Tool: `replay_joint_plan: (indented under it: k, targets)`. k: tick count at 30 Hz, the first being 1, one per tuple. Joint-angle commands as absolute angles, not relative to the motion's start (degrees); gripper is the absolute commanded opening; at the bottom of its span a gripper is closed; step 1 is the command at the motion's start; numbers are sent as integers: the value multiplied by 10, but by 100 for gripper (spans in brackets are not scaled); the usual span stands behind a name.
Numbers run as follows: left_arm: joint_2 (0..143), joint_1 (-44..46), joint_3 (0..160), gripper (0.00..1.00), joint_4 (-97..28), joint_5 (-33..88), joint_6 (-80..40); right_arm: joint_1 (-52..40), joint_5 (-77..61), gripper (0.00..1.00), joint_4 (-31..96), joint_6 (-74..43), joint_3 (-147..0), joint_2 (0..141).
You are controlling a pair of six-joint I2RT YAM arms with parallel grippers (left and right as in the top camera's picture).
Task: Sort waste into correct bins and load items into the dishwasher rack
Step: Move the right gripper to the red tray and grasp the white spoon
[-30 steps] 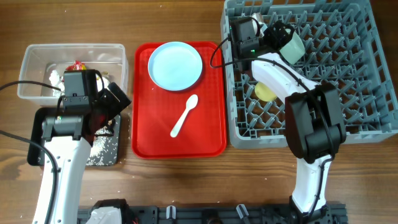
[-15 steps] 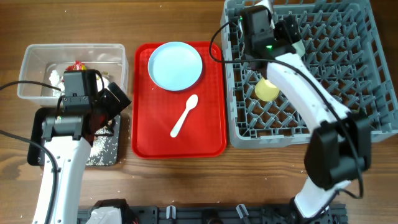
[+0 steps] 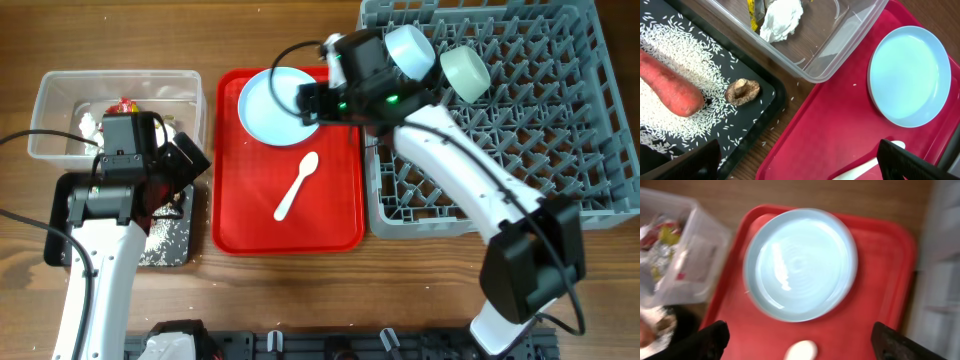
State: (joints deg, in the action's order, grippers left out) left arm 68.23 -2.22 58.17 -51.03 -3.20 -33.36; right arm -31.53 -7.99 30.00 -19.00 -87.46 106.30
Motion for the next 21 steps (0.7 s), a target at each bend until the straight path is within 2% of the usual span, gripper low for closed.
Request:
replay_joint_plan:
  k: [1, 2, 3, 5, 7, 12, 16, 21]
  targets:
    - [675, -25, 593, 100, -509, -42, -339, -354, -104, 100, 266, -285, -873, 1095]
    - [675, -25, 593, 100, -509, -42, -339, -361, -102, 99, 261, -287, -873, 1104]
    - [675, -25, 593, 100, -509, -42, -339, -366, -98, 79, 266, -302, -873, 1111]
    - [675, -25, 593, 100, -509, -42, -339, -378, -76, 50, 316, -410, -873, 1126]
    - [675, -25, 593, 100, -509, -42, -339, -392, -58, 47, 367, -483, -872, 1138]
    - [675, -25, 593, 100, -509, -42, -339, -439, -49, 49, 404, -543, -872, 1153]
    - [675, -25, 593, 100, -509, -42, -339, -497, 23, 47, 403, -594, -863, 1168]
    - [675, -25, 593, 100, -509, -42, -339, -515, 81, 46, 406, -638, -856, 1195]
